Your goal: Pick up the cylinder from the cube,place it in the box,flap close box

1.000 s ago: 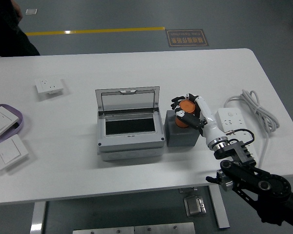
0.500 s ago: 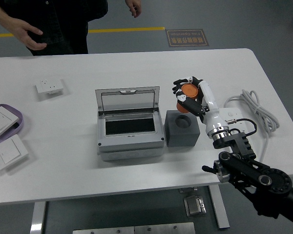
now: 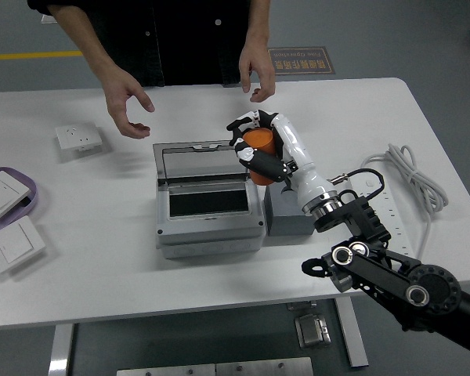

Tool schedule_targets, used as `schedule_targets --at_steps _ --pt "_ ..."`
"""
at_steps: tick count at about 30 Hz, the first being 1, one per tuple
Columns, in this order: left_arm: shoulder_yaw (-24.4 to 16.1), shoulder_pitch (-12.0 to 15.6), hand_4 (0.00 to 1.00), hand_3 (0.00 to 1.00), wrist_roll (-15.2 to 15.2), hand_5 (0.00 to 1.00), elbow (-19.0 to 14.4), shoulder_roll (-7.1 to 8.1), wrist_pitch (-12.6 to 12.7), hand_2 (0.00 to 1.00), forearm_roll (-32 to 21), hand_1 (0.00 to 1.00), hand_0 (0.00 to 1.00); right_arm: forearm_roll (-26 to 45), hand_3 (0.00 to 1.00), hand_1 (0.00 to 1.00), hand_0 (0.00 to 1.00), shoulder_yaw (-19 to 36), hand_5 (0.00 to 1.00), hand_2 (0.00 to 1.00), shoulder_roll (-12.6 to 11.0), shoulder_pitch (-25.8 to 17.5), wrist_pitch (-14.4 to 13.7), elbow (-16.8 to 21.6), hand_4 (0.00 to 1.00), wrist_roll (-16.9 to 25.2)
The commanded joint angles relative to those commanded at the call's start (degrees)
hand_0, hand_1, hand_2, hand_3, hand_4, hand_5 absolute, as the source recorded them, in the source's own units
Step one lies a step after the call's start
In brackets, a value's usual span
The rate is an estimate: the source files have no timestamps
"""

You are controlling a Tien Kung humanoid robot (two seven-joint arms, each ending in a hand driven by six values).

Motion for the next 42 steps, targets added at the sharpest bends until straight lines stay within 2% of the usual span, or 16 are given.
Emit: schedule_targets --at_steps 3,4,8,16,22,27,28,33,34,39,40,42 --pt "0.2 -0.1 0.713 0.646 0.0 0.304 0.0 0.13 0.0 0.562 -0.2 0.622 0.634 -3.6 0.261 0.165 0.061 -2.3 0.002 0.293 1.3 2.6 0.8 -0.9 0.002 -3.2" --pt "0.3 -0.1 0.714 0.644 0.0 0.307 0.0 0.17 0.0 0.561 -0.3 0.621 0.632 -5.1 0.255 0.149 0.027 -3.1 0.002 0.282 1.7 3.5 1.3 -1.4 0.002 -4.4" --pt "0.6 -0.2 0.714 0.644 0.0 0.307 0.0 0.29 0.0 0.561 -0.6 0.621 0.632 -11.5 0.255 0.149 0.027 -5.8 0.002 0.282 3.5 6.5 3.7 -3.5 0.002 -9.2" --pt "1.4 -0.1 0.714 0.643 0.0 0.308 0.0 0.41 0.0 0.560 -1.3 0.620 0.632 -24.8 0.255 0.156 0.029 -10.6 0.002 0.279 6.2 9.7 8.2 -8.1 0.002 -17.3" --pt "1.7 -0.1 0.713 0.642 0.2 0.309 0.0 0.47 -0.1 0.560 -1.5 0.620 0.632 -33.0 0.257 0.164 0.048 -13.1 0.002 0.280 7.4 10.9 11.7 -11.0 0.002 -20.3" --pt "1.7 -0.2 0.713 0.642 0.1 0.309 -0.1 0.61 -0.1 0.560 -1.4 0.620 0.632 -36.2 0.257 0.164 0.048 -14.3 0.002 0.280 8.4 11.7 12.5 -12.2 0.002 -19.7" --pt "1.7 -0.2 0.712 0.642 0.1 0.306 -0.1 0.62 -0.1 0.560 -1.4 0.620 0.632 -36.5 0.424 0.400 0.418 -14.4 0.002 0.454 8.5 11.8 12.6 -12.3 0.167 -19.7" --pt "1.7 -0.3 0.712 0.642 0.1 0.306 -0.3 0.64 -0.1 0.560 -1.2 0.620 0.632 -37.9 0.424 0.400 0.418 -15.2 0.002 0.454 9.0 12.7 13.3 -13.1 0.167 -20.0" --pt "1.7 -0.3 0.711 0.641 0.1 0.305 -0.3 0.65 -0.1 0.560 -1.2 0.620 0.632 -38.2 0.594 0.615 0.683 -15.2 0.002 0.594 9.2 12.8 13.5 -13.4 0.472 -20.1" --pt "1.6 -0.4 0.711 0.641 0.1 0.305 -0.4 0.70 -0.1 0.560 -0.9 0.620 0.632 -39.0 0.594 0.615 0.683 -15.5 0.002 0.594 9.3 13.0 14.1 -14.9 0.472 -20.4" --pt "1.5 -0.4 0.710 0.641 0.1 0.303 -0.4 0.70 -0.1 0.560 -0.9 0.620 0.632 -39.1 0.631 0.625 0.692 -15.5 0.002 0.617 9.3 13.0 14.2 -15.1 0.487 -20.4" --pt "1.5 -0.4 0.710 0.641 0.1 0.303 -0.5 0.67 -0.1 0.560 -0.8 0.620 0.632 -39.4 0.631 0.625 0.692 -15.5 0.002 0.617 9.4 13.0 14.3 -15.6 0.487 -20.5"
